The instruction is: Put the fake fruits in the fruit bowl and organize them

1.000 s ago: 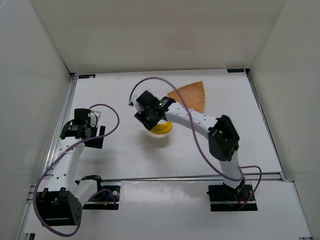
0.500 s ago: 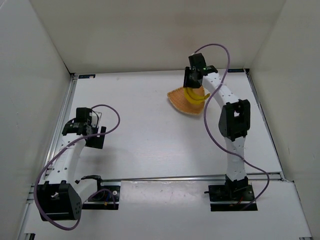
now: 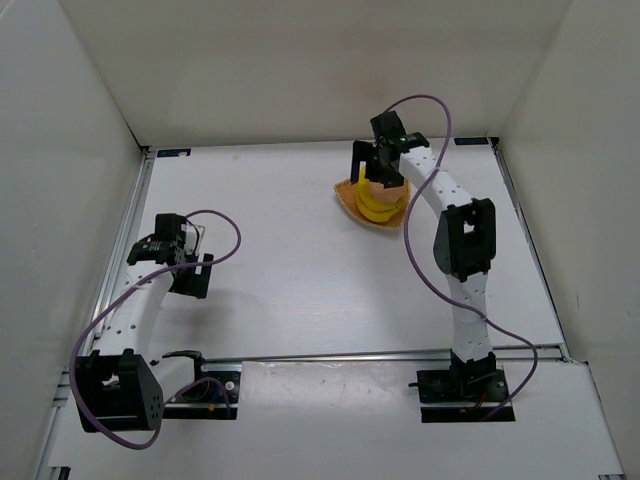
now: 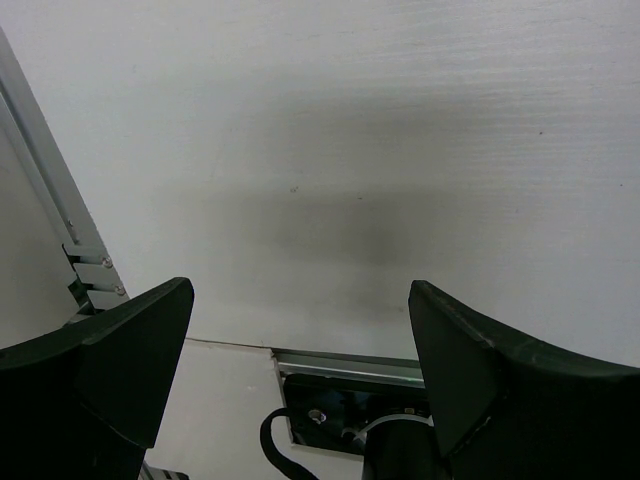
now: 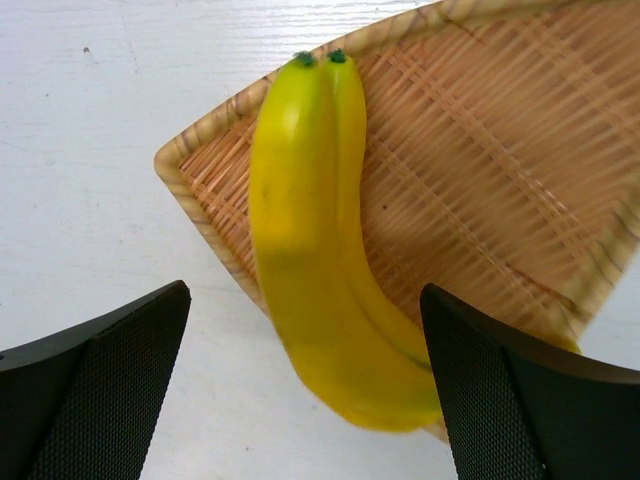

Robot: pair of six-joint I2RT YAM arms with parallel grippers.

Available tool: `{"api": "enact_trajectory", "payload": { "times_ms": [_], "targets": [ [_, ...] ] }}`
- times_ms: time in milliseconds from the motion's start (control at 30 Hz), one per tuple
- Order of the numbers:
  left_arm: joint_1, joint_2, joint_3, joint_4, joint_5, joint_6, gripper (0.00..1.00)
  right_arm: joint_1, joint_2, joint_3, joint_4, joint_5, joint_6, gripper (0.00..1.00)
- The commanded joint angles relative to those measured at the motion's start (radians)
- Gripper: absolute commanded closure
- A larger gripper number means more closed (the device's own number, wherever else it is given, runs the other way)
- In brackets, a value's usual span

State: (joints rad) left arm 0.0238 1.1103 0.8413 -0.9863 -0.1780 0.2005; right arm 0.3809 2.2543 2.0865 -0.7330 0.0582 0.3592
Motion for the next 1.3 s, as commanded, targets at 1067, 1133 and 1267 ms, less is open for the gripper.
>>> {"api": "enact_trajectory", "payload": {
  "times_ms": [1067,1133,1267],
  "targets": [
    [-0.004,-0.098,0.001,0.063,-0.048,-0.038,0.0,-0.76,-1.237,-1.267,-0.049,-0.273,0.106,0.0],
    [-0.004,-0.107,0.001,0.063,-0.048,-0.038,0.0,-0.76,-1.237,-1.267,-0.049,-0.282,0.106,0.0],
    [-0.004,-0.107,0.001,0.063,-0.048,-0.038,0.0,-0.76,-1.247,-1.267,-0.049,-0.282,0.106,0.0]
  ]
}}
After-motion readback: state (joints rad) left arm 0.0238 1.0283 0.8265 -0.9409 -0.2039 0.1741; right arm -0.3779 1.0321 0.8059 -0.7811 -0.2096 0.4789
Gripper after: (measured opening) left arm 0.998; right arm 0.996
